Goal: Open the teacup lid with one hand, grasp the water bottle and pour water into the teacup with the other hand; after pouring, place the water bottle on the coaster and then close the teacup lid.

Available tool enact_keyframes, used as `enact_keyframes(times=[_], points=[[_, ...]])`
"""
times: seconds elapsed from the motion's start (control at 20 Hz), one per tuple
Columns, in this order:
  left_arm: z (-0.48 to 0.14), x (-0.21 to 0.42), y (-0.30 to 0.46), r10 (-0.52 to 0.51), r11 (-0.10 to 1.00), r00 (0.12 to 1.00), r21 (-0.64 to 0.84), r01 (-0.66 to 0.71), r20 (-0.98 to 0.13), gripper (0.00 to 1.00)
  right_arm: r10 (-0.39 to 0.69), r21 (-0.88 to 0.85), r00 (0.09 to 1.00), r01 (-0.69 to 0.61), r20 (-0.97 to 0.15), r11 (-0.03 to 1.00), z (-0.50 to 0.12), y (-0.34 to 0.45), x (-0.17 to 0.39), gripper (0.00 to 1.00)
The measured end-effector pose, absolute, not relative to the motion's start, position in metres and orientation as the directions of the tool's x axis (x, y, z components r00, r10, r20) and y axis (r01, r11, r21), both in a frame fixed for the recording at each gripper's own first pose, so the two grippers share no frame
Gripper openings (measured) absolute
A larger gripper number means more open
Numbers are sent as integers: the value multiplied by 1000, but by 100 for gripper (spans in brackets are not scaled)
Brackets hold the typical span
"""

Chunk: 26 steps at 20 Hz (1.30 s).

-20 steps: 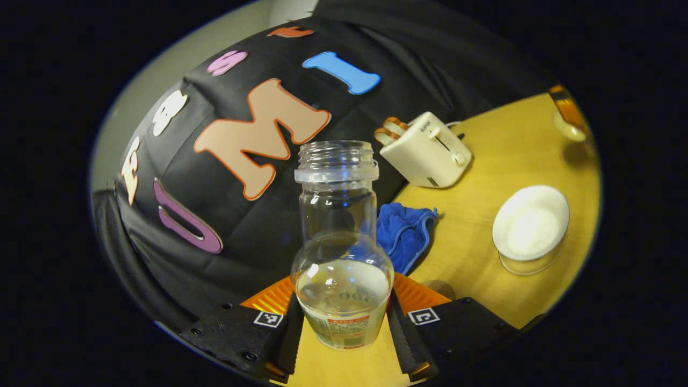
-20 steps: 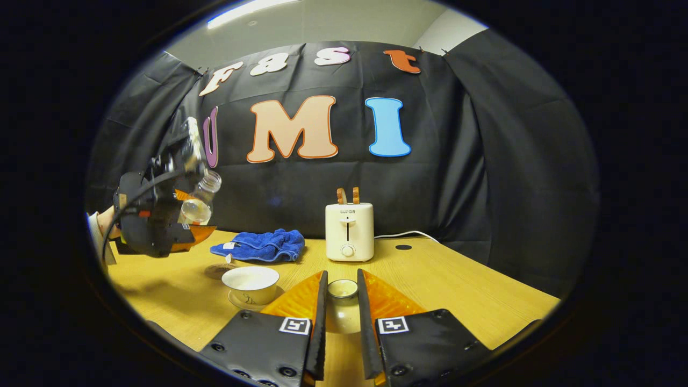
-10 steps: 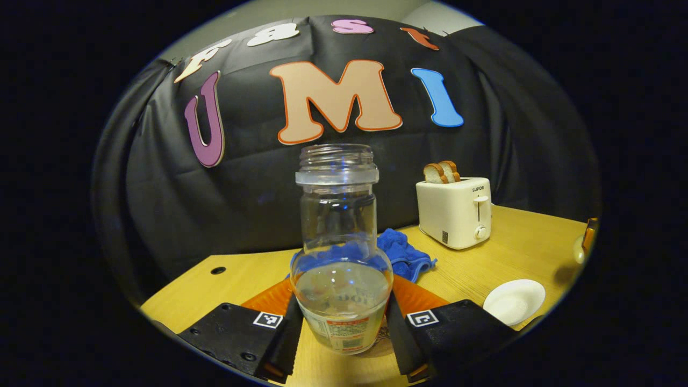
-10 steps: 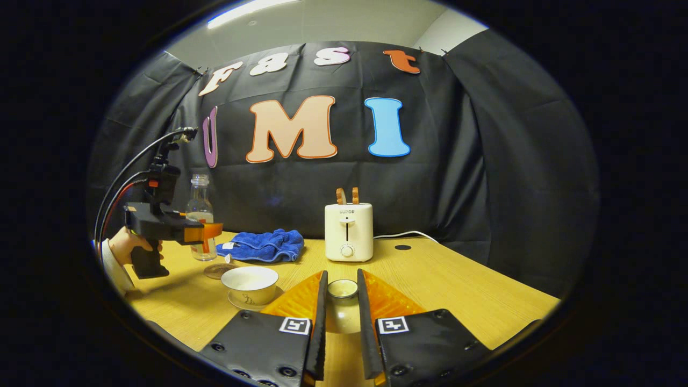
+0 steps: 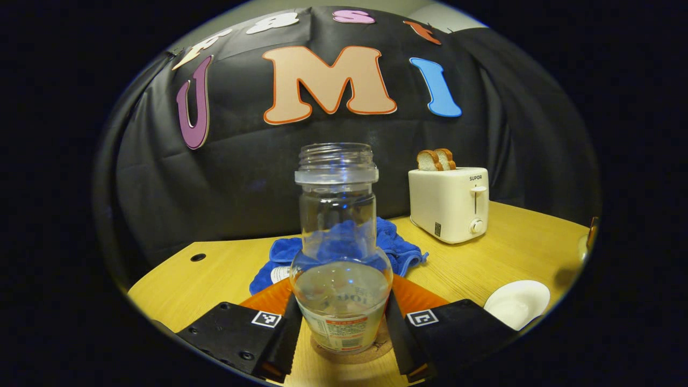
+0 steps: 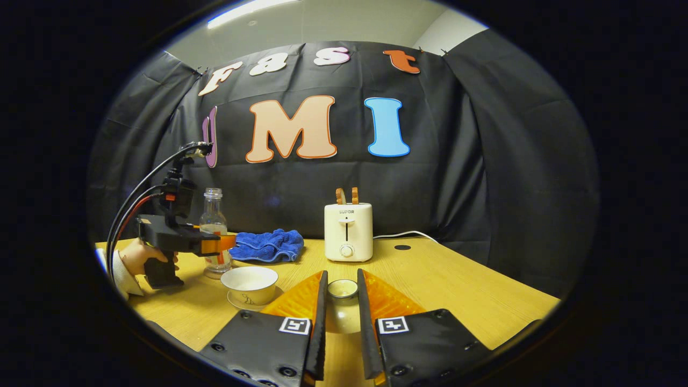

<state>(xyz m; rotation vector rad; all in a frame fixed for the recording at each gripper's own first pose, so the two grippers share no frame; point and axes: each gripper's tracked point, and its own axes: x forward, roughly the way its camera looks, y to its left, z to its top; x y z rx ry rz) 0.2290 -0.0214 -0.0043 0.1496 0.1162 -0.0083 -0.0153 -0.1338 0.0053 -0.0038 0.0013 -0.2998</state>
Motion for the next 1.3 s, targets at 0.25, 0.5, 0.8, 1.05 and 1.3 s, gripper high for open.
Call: enact_keyframes(times=[0.25, 0.5, 0.8, 1.05, 1.3], points=[[-9, 229, -24, 2, 991, 992, 131, 15, -128, 70, -296, -4, 955, 296, -1, 955, 5, -134, -15, 31], [-18, 226, -21, 9, 994, 990, 110, 7, -144, 74, -296, -4, 955, 296, -1, 955, 6, -134, -16, 31], [-12, 221, -17, 16, 998, 994, 67, -9, -107, 81, -285, -4, 959, 285, -1, 959, 6, -132, -14, 31], [4, 207, -16, 27, 996, 1000, 82, -26, -14, 98, -214, 0, 977, 214, -5, 977, 4, -118, 2, 31], [10, 180, -19, 47, 996, 998, 73, -50, 42, 97, -118, 3, 993, 118, -9, 993, 3, -91, 32, 31]])
